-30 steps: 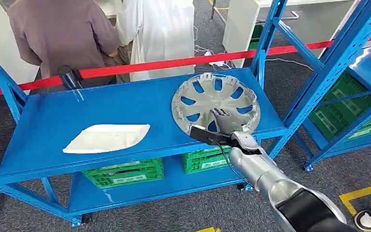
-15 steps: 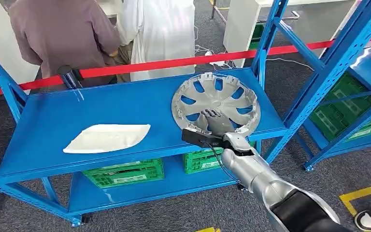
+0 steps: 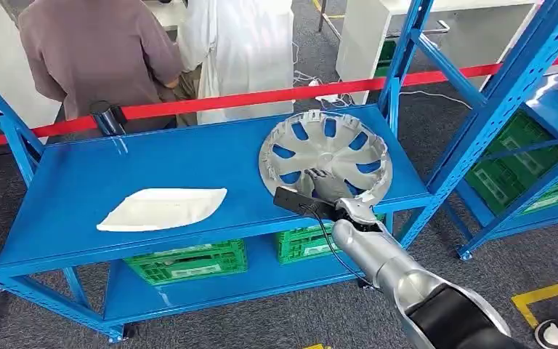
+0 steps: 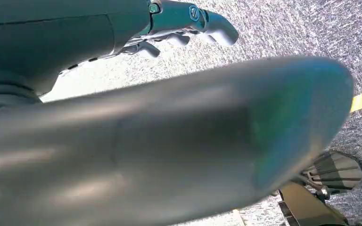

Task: Take the parts from the cabinet and place them on the table.

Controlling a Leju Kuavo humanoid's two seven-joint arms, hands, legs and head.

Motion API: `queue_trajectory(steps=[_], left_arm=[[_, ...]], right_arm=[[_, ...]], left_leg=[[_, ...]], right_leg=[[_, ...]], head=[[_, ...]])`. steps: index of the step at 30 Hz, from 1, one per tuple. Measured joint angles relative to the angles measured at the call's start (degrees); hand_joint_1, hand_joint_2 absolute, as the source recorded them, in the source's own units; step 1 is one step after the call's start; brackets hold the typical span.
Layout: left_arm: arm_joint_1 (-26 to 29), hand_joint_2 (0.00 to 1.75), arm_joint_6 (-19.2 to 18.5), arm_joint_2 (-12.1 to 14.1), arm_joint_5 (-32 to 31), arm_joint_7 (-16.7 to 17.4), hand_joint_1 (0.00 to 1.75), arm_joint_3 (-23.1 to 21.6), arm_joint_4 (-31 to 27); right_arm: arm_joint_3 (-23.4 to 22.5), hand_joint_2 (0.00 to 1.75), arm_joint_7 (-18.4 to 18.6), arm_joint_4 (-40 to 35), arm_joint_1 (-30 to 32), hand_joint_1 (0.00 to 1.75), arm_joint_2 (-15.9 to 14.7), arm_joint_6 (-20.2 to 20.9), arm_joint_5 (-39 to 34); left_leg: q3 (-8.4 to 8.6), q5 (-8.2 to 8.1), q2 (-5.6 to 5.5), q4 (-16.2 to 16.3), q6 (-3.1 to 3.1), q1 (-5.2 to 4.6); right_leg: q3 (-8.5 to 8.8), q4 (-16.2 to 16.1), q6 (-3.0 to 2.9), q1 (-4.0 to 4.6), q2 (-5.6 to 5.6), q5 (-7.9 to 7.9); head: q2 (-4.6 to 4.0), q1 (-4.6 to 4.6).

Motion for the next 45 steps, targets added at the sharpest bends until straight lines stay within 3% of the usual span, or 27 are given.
queue_trajectory(steps=[13,14,15,41,45], left_arm=[[0.0,0.00,0.2,0.0,-0.5,-0.6,0.00,0.4,0.0],[0.0,0.00,0.2,0.0,-0.6,-0.6,0.00,0.4,0.0],[0.0,0.00,0.2,0.0,-0.6,-0.6,0.00,0.4,0.0],[0.1,0.00,0.4,0.0,-0.5,-0.8,0.00,1.6,0.0],[0.3,0.00,0.3,0.0,-1.7,-0.7,0.00,1.6,0.0]], right_arm=[[-0.2,1.75,0.0,0.0,0.0,0.00,0.0,0.4,-0.7],[-0.3,1.75,0.0,0.0,0.0,0.33,0.0,0.4,-1.0],[-0.4,1.75,0.0,0.0,0.0,1.75,0.0,0.3,-1.2],[-1.7,1.75,-0.1,0.0,0.1,1.75,0.1,0.3,-3.5],[-2.3,1.75,-1.2,0.0,0.8,1.75,0.0,-1.2,-4.7]], left_leg=[[0.28,-0.12,0.00,0.0,-0.04,0.00],[0.31,-0.13,0.00,0.0,-0.05,0.00],[0.33,-0.14,0.01,0.0,-0.07,0.00],[0.63,-0.23,-0.01,0.0,-0.03,-0.02],[0.65,-0.30,-0.01,0.0,0.02,-0.01]], right_leg=[[0.27,0.0,-0.02,0.00,0.01,-0.14],[0.28,0.0,-0.02,0.00,0.01,-0.16],[0.30,0.0,-0.02,0.00,0.01,-0.16],[0.64,0.0,0.03,-0.03,0.00,-0.22],[0.66,-0.1,0.06,-0.02,-0.02,-0.28]], head=[[0.00,0.02],[0.00,0.00],[0.00,0.00],[0.00,0.00],[0.00,0.00]])
